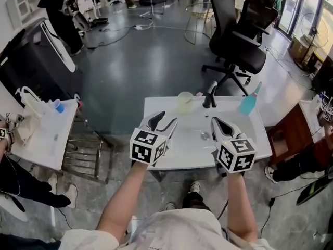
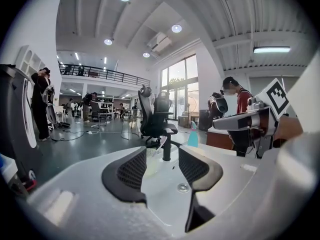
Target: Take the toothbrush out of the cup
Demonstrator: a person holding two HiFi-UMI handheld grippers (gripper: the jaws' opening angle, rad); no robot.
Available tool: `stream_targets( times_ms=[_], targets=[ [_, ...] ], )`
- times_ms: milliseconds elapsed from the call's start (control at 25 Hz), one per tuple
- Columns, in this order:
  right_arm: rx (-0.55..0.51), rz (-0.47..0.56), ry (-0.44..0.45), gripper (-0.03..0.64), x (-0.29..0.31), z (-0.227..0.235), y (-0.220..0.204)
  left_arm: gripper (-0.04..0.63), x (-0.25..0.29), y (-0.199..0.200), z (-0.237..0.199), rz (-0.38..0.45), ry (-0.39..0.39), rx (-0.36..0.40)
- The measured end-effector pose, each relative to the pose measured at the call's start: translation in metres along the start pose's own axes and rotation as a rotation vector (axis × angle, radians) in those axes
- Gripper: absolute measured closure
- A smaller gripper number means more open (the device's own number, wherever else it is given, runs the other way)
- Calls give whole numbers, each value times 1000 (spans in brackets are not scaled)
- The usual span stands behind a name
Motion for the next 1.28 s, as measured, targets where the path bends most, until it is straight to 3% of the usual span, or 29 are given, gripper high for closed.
stream_targets(
  times_ms=[680,1120,1280],
  targets=[
    [-8,9,48,614,72,79,29,390,123,5,-1,-78,-115,111],
    [-4,-3,68,614,100,114,30,390,185,-24,-5,-229,-158,256],
    [0,-7,72,614,107,127,31,391,204,-26,-3,-246,-174,324]
  ],
)
Point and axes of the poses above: the fingertips, and each gripper's own axes: x forward along the fingers, z to its right, y out of its top, the point moved 2 cm from there along -x, backward along the fingers, and after that the axes turned 1 degree about -y, right-handed, at the moved point
